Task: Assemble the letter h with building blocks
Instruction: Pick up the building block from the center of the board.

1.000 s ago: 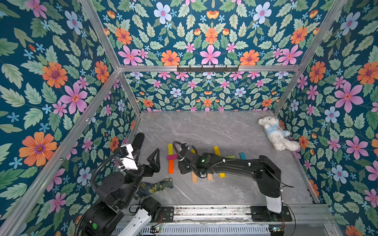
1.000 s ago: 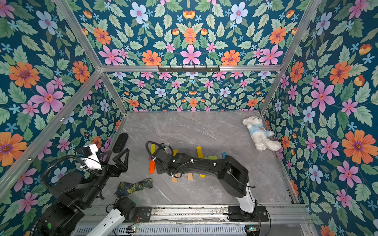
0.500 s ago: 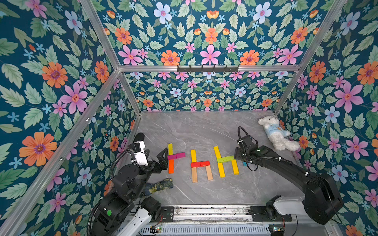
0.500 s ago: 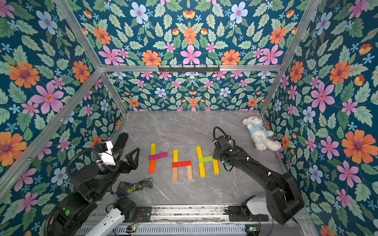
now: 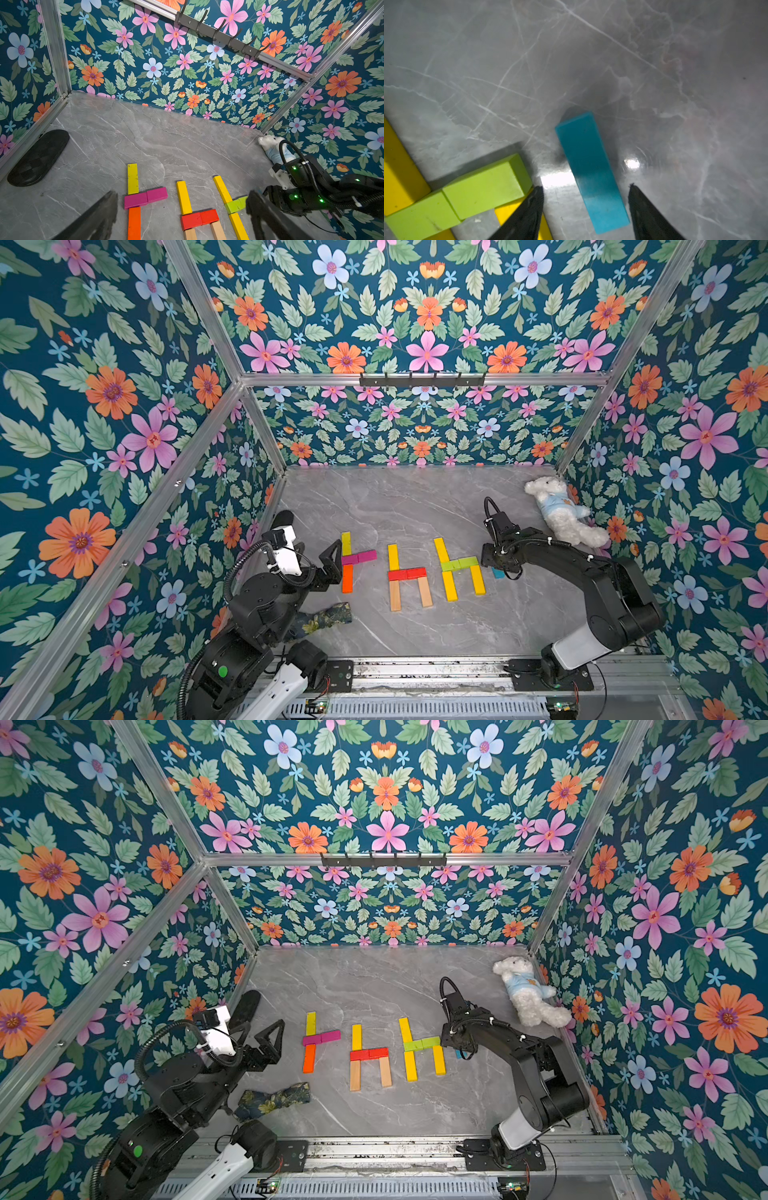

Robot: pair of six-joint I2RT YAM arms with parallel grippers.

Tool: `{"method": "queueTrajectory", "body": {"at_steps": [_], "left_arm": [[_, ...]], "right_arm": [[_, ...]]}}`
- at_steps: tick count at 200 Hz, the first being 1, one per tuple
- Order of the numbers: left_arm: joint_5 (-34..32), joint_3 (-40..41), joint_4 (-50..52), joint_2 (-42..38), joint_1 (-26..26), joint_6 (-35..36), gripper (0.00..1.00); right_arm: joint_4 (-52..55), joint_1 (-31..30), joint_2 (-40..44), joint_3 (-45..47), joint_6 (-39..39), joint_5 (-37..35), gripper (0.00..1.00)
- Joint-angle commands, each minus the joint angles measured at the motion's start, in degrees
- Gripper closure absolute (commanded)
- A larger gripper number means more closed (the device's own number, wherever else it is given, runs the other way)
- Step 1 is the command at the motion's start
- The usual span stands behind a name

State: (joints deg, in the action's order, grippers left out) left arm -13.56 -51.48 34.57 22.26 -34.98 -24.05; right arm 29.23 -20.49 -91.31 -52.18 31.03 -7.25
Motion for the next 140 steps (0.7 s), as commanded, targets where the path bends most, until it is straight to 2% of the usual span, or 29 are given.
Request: {"method": "queueTrajectory", "body": {"at_steps": [1,64,83,106,123,140], "left_arm": [[-0.8,-0.5,-1.4,0.0,0.0,0.2,0.01],[-1.3,-1.1,-1.3,0.3,0.0,0.5,0.01],[-1.2,-1.1,-1.4,0.4,0.0,0.4,0.01],[-1.3,-1.0,-1.4,0.4,0.0,0.3,0.01],[-1.4,-1.1,-1.4,0.5,0.0,0.3,0.01],[-1.8,-1.4,-1.3,0.6,0.0,0.4,0.01]], "right_arm": [[-0.4,0.1,-1.5,-0.5,-1.4,1.0,0.37],[0.4,2.1,-3.1,-0.8,-1.5,-0.7,0.51],[0.2,2.4,-5.1,-0.6,-1.5,-1.2,0.61],[-0.9,2.4,-5.2,-0.3,-1.9,-0.5,0.79],[-1.0,2.3,-4.1,-0.4,-2.8,-0.8,0.86],[0.8,-0.3,1.4,-1.8,-3.7,-2.7,0.92]]}}
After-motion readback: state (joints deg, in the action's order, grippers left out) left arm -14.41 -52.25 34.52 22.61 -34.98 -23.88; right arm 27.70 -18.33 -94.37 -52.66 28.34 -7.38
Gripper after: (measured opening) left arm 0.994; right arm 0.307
